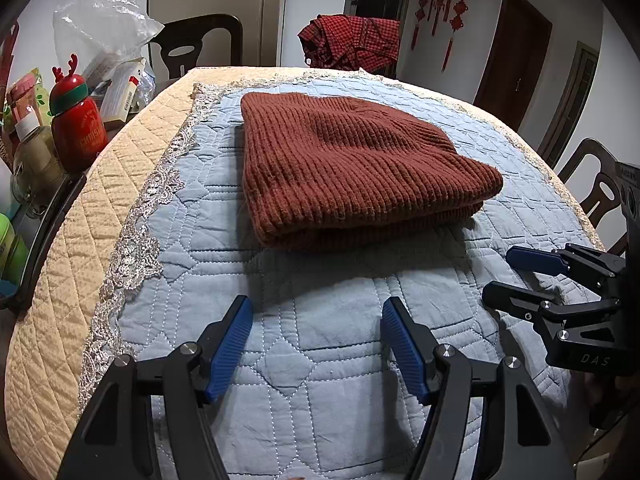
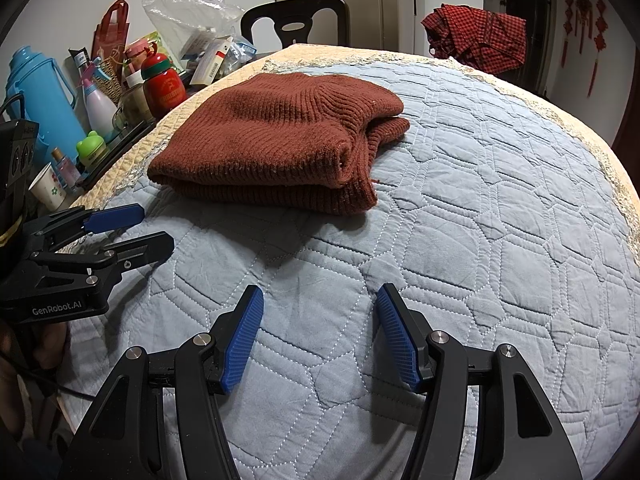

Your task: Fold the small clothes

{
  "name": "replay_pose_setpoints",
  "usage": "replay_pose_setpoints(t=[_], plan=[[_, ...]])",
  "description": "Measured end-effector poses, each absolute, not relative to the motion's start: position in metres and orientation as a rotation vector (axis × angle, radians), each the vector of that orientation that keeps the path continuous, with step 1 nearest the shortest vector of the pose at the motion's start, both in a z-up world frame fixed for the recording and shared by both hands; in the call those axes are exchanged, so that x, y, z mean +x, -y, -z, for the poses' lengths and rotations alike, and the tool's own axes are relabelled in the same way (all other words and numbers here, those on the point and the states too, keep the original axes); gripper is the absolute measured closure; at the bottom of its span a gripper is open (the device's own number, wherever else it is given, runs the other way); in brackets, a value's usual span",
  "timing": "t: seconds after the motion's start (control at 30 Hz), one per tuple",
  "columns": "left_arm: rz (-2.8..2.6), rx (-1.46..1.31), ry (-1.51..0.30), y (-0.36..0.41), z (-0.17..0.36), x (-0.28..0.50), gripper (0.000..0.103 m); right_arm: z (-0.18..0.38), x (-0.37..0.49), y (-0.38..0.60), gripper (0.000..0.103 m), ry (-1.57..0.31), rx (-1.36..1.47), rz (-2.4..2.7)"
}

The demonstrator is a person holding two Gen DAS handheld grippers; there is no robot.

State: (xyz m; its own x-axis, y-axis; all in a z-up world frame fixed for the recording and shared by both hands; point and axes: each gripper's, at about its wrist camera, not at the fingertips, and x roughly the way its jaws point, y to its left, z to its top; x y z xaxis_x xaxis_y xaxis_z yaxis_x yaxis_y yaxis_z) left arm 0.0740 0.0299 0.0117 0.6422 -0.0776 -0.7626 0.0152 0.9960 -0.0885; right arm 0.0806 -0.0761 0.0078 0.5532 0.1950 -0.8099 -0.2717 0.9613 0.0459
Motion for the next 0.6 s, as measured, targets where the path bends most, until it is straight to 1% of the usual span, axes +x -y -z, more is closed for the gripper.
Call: replay_pose_setpoints(t=[0.6], plan=[[0.054,-0.073,-0.873,-0.0307,-0.0107,0.0740,0.033,-0.0074,0.0806,0.0762,0.043,-0.945,-0.091,-0.275]])
